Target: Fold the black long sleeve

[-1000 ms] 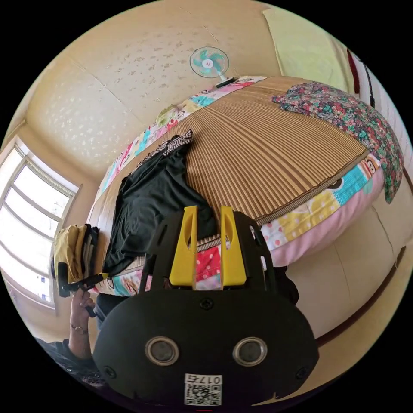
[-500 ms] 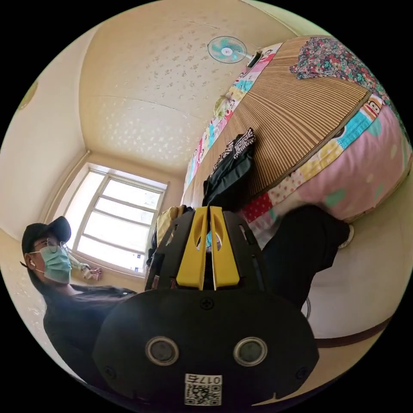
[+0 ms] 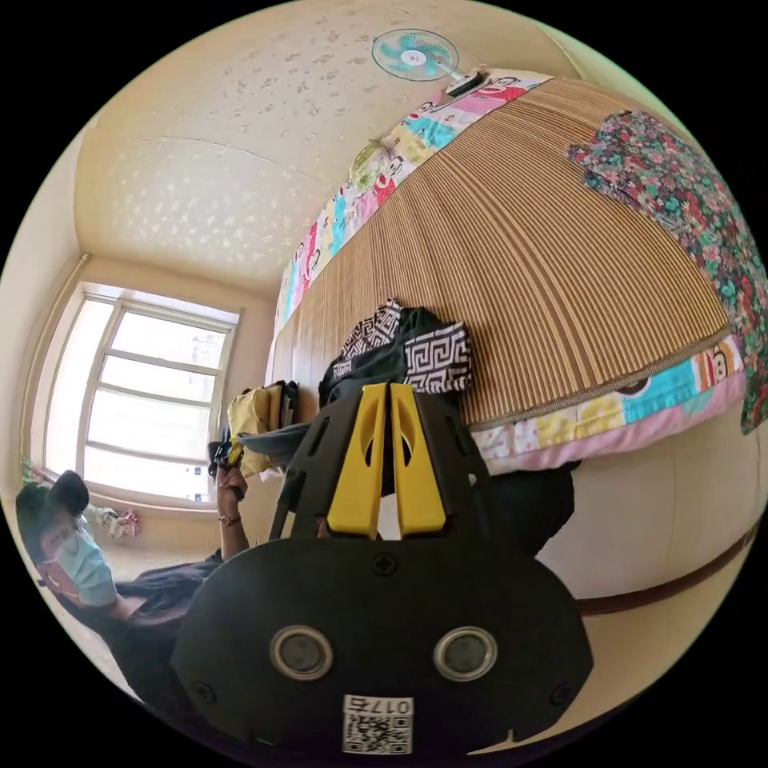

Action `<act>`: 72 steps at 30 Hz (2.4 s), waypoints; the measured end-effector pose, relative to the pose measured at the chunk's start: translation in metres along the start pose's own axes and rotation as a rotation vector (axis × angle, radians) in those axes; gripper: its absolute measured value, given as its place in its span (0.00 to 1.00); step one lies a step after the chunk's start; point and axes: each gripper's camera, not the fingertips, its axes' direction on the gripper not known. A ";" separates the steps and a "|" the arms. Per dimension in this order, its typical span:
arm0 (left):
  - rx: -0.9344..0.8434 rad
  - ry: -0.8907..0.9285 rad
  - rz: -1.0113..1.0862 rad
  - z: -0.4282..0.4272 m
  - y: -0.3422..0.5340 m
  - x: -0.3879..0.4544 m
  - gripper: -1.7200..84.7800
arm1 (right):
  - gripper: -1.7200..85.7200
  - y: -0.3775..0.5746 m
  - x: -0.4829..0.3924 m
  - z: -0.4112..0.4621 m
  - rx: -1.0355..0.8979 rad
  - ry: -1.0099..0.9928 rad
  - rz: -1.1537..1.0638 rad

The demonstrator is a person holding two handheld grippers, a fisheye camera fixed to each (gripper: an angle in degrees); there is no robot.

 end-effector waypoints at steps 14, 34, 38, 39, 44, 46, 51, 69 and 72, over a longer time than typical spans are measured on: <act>-0.039 -0.504 -0.017 0.091 -0.032 -0.080 0.16 | 0.11 0.027 -0.079 0.151 0.098 0.465 -0.187; 0.156 -0.130 -0.462 0.172 0.025 -0.185 0.06 | 0.02 0.149 -0.021 0.120 0.091 0.471 0.036; 0.173 -0.244 -0.128 0.220 -0.029 -0.083 0.05 | 0.02 0.163 -0.002 0.086 0.158 0.380 0.077; 0.150 -0.267 -0.012 0.249 -0.044 -0.047 0.05 | 0.02 0.165 0.001 0.082 0.165 0.369 0.088; -0.136 -0.228 0.387 0.416 -0.057 0.058 0.06 | 0.02 0.176 0.033 0.064 0.124 0.290 0.162; -0.338 -0.230 0.470 0.485 -0.041 0.071 0.07 | 0.02 0.179 0.041 0.062 0.101 0.272 0.159; -0.334 -0.220 0.450 0.505 0.019 0.043 0.09 | 0.03 0.190 0.070 0.056 0.068 0.180 0.166; -0.589 0.148 -0.130 0.538 0.029 -0.023 0.06 | 0.26 0.072 0.179 0.164 -0.002 -0.700 0.651; -0.627 0.103 -0.082 0.540 0.022 0.041 0.06 | 0.14 0.044 0.154 0.138 0.021 -0.787 0.637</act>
